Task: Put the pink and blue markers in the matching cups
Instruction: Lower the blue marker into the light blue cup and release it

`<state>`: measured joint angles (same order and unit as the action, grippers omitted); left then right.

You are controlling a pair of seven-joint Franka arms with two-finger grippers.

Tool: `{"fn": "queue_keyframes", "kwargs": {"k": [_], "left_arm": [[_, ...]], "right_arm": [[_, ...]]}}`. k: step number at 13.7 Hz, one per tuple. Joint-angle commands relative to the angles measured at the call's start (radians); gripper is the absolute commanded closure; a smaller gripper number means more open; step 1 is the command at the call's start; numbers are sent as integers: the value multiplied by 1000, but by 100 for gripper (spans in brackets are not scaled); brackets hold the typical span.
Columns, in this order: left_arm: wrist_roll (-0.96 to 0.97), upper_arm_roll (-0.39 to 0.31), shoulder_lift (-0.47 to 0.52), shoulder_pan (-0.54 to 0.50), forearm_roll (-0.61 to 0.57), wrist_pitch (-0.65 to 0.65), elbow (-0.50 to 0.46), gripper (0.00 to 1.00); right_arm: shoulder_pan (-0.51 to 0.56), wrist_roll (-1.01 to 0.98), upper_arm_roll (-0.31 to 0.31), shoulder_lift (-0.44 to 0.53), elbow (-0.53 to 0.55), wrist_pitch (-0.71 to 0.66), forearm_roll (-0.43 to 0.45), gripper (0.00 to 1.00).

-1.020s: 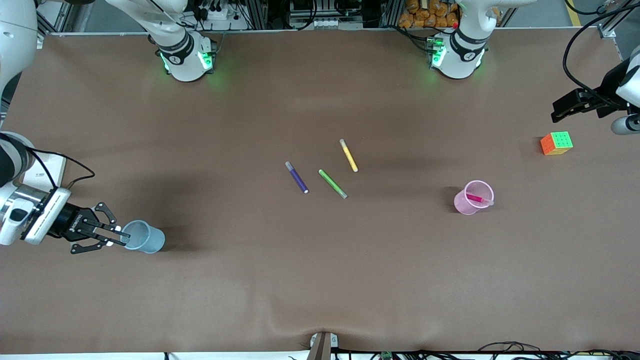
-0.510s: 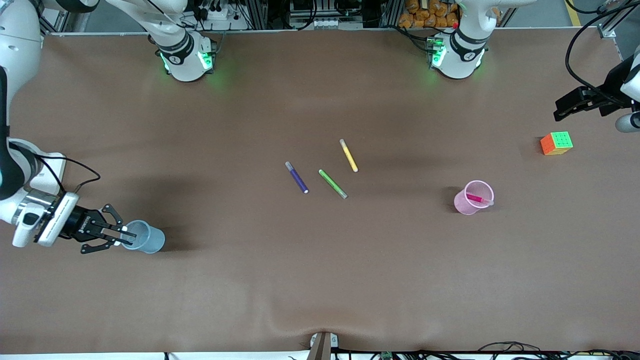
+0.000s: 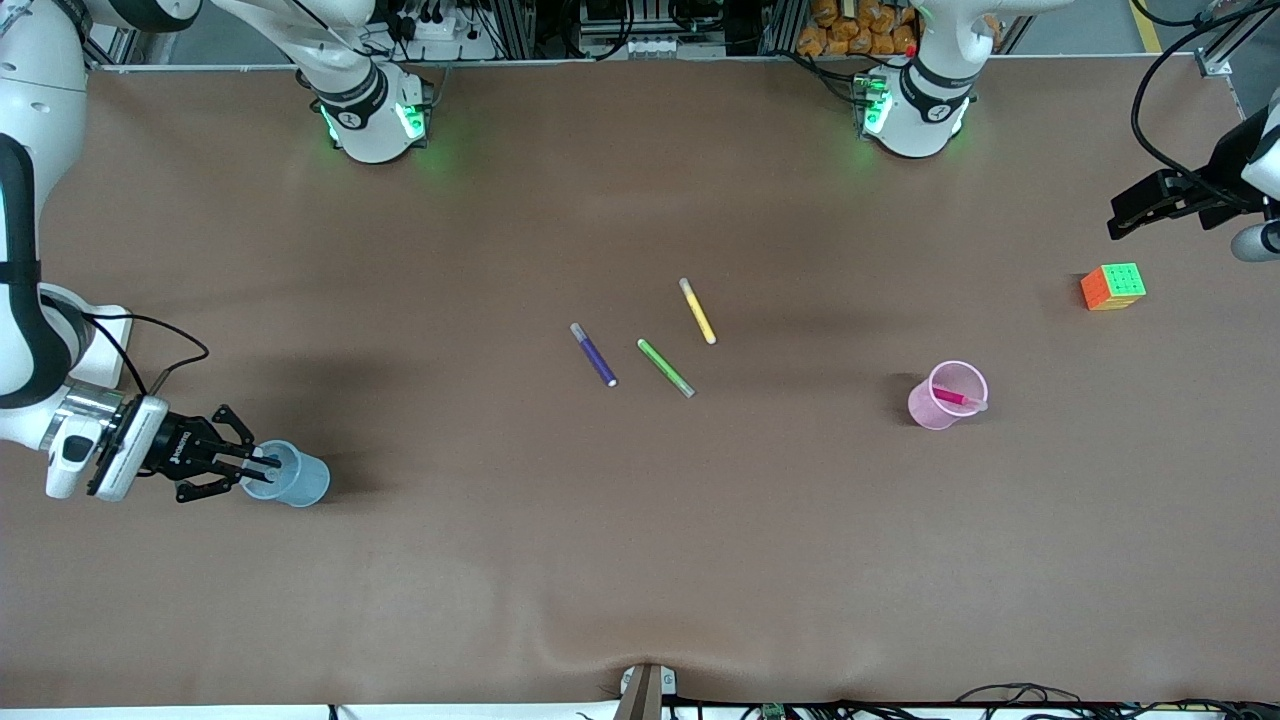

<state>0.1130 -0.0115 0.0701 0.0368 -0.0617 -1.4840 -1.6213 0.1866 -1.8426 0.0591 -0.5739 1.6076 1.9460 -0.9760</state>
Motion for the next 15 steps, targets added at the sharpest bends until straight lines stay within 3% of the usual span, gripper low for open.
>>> {"fn": "queue_keyframes", "kwargs": {"k": [1,13,14,15], "left_arm": [[-19,1,22,-5,19,14,-11,0],[-19,1,19,0,19,16,-11,0],[-19,1,17,0,19,16,-12,0],[-19,1,19,-2,19,16,-12,0]], "right_arm": [[4,25,-10,-7,-3,5,19,100],[4,11,-12,-50,-12,106,60,100],[4,11,-12,-50,-12,111,62,97],[4,19,-12,-50,-12,116,62,64]]}}
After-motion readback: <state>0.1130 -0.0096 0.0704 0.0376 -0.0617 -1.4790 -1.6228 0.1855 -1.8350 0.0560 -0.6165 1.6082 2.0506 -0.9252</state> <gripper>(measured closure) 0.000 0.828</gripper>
